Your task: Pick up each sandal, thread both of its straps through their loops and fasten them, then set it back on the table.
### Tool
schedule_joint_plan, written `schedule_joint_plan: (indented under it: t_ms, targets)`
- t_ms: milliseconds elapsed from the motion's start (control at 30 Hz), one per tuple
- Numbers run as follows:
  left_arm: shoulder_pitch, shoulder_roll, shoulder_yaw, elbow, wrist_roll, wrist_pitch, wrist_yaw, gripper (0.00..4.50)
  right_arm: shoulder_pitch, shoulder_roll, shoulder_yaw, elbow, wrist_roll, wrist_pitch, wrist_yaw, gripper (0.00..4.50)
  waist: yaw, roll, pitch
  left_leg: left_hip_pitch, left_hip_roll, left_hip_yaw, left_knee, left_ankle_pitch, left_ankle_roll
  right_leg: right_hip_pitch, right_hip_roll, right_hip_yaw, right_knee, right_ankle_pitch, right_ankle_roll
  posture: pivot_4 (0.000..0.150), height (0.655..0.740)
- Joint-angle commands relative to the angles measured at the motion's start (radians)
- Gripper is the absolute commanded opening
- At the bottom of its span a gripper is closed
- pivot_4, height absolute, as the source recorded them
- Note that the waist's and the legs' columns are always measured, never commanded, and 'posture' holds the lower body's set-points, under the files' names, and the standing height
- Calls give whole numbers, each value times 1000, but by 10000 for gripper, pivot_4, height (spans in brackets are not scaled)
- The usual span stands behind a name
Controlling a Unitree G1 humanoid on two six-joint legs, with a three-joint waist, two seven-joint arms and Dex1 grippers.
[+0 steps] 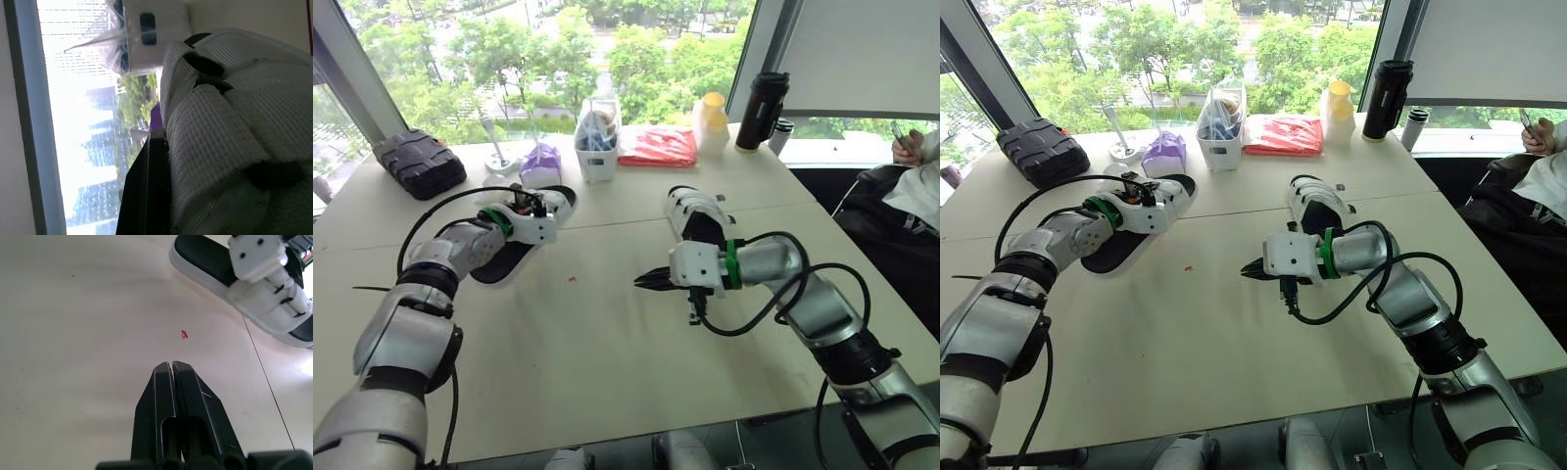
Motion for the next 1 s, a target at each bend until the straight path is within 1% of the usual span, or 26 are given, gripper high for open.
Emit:
schedule_joint_plan:
  t_ms: [33, 100, 200, 400, 467, 533, 633, 733, 867, 900, 1000]
  targets:
    - [-21, -38, -9, 37, -50, 144, -32, 949, -34, 21, -4, 3, -9, -31, -14, 0, -1, 0, 0, -2, 0, 0, 0, 0, 0, -2, 0, 0, 0, 0, 0, 1500, 7400]
    - [-15, -59, 3, 40, -91, 175, -32, 949, -36, 26, -3, 8, -13, -35, -15, 0, 2, -1, 0, -4, 0, 0, 1, 0, 0, -6, 0, 0, 4, 0, 0, 1500, 7400]
    - [-11, -78, 2, 39, -130, 228, -33, 949, -35, 28, -2, 13, -16, -41, -16, 0, 7, -1, 0, -3, -2, 0, 2, 0, 0, -6, -2, 0, 7, 0, 0, 1500, 7400]
    - [-1, -77, 4, 33, -200, 269, -54, 949, -27, 32, -2, 10, -21, -41, -17, 0, 1, -1, 1, -4, -4, 0, 7, 0, 0, -6, -5, 0, 12, 0, 0, 1500, 7400]
    - [13, -77, 17, 21, -238, 267, -88, 9228, -25, 33, -2, 9, -20, -39, -18, 0, 0, -1, 1, -4, -5, 0, 9, 0, 0, -6, -6, 0, 12, 0, 0, 1500, 7400]
    - [23, -74, 24, 10, -269, 270, -120, 16128, -22, 33, -2, 8, -20, -37, -19, 0, 0, -1, 1, -4, -6, 0, 9, 0, 0, -6, -7, 0, 12, 0, 0, 1500, 7400]
    - [44, -61, 40, -25, -311, 279, -165, 31593, -19, 34, -3, 6, -20, -35, -20, 0, 1, -1, 0, -5, -6, 0, 11, 0, 0, -6, -7, 0, 12, 0, 0, 1500, 7400]
    - [112, -36, 88, -140, -392, 269, -228, 44885, -13, 34, -5, -3, -18, -29, -24, 0, -1, -1, 0, -4, -8, 0, 11, 0, 0, -6, -9, 0, 13, 0, 1, 1500, 7400]
    - [284, -18, 164, -439, -531, 362, -405, 44885, -9, 32, -6, -3, -15, -24, -24, 0, 1, 0, 0, -4, -9, 0, 11, 0, 0, -6, -11, 0, 13, 0, 1, 1500, 7400]
    - [327, -15, 178, -523, -555, 403, -443, 44885, -6, 30, -8, -4, -14, -25, -23, 0, 2, 0, 0, -4, -9, 0, 11, 0, 0, -6, -11, 0, 13, 0, 1, 1500, 7400]
    - [504, 5, 250, -852, -677, 589, -582, 44885, -11, 25, -14, 8, -11, -29, -18, 0, 4, 0, 0, -4, -10, 0, 12, 0, 0, -4, -13, 1, 13, 1, 2, 1500, 7400]
